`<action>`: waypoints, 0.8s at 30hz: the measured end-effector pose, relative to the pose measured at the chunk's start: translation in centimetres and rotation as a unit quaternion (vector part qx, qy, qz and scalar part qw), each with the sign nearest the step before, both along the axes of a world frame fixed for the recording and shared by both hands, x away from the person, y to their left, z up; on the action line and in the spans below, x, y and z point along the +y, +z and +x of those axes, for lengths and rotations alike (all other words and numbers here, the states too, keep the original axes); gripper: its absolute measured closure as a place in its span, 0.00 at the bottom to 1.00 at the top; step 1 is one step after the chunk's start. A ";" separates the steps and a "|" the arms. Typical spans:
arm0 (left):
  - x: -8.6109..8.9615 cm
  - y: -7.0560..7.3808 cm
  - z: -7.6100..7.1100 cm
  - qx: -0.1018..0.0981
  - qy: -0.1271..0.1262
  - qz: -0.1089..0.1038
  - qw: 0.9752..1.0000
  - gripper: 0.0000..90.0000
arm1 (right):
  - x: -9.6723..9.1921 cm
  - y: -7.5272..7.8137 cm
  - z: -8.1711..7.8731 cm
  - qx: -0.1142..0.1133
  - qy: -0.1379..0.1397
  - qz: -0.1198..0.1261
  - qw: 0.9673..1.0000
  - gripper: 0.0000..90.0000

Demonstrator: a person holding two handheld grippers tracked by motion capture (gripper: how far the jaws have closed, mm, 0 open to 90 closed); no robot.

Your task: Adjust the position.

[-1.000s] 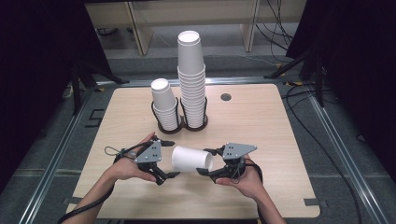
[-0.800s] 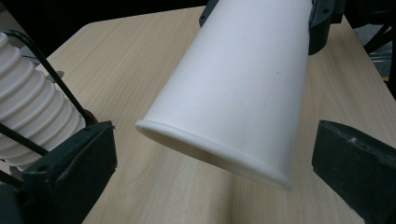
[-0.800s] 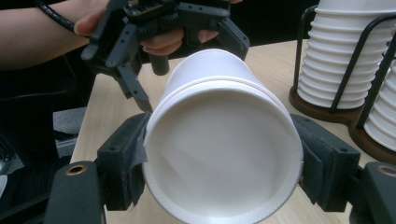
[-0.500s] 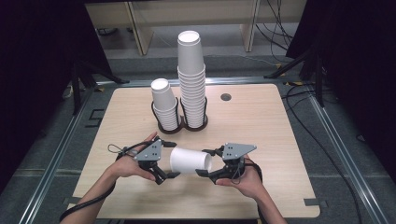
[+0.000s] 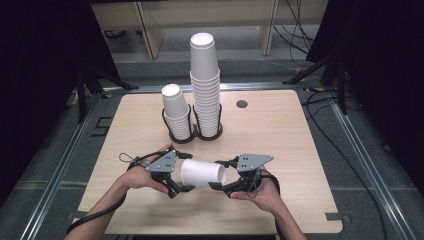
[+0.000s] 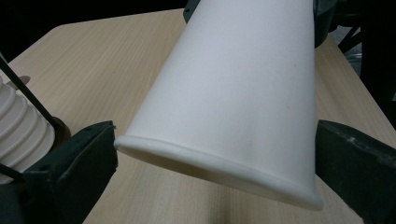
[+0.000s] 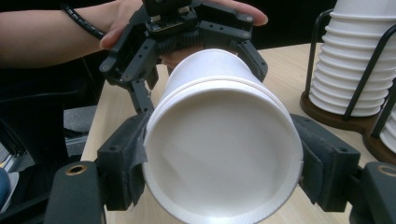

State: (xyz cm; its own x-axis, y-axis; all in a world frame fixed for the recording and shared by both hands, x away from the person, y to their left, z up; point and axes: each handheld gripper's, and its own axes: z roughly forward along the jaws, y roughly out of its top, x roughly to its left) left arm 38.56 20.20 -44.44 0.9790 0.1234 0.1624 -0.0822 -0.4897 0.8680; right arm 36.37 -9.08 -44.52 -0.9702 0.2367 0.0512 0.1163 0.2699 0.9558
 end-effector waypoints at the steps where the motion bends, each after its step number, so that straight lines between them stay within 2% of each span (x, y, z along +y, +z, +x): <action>1: 0.0 0.0 0.0 0.003 -0.001 0.000 1.000 0.02 | 0.0 0.0 -0.1 0.007 0.001 -0.003 1.000 0.30; 11: -0.2 -0.2 0.0 0.011 -0.011 -0.008 1.000 0.06 | 0.0 0.1 0.0 -0.001 0.005 0.001 1.000 0.30; 12: -0.2 -0.2 0.0 0.007 -0.013 -0.002 1.000 0.06 | 0.0 0.1 0.0 -0.001 0.005 0.001 1.000 0.30; 13: -0.2 -0.2 0.0 0.007 -0.015 -0.002 1.000 0.07 | 0.1 0.1 0.0 0.012 0.020 0.004 1.000 0.30; 14: -0.1 -0.1 0.1 0.005 -0.016 0.000 1.000 0.07 | 0.0 0.2 -0.1 0.005 0.004 -0.004 1.000 0.30; 20: 0.1 0.0 0.1 -0.004 -0.019 0.003 1.000 0.08 | -0.1 0.2 -0.1 0.005 0.006 -0.004 1.000 0.30; 21: 0.1 0.0 0.1 0.005 -0.021 -0.002 1.000 0.08 | 0.0 0.2 -0.1 0.004 0.008 -0.003 1.000 0.30; 24: 0.1 -0.1 0.1 0.012 -0.021 0.002 1.000 0.07 | 0.0 0.2 -0.1 0.004 0.009 -0.002 1.000 0.30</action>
State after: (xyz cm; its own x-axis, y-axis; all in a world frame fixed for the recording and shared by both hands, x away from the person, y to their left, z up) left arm 38.71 20.31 -44.51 0.9870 0.0823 0.1384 -0.0810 -0.4890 0.8685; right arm 36.28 -9.10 -44.29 -0.9738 0.2201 0.0577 0.1188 0.2755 0.9539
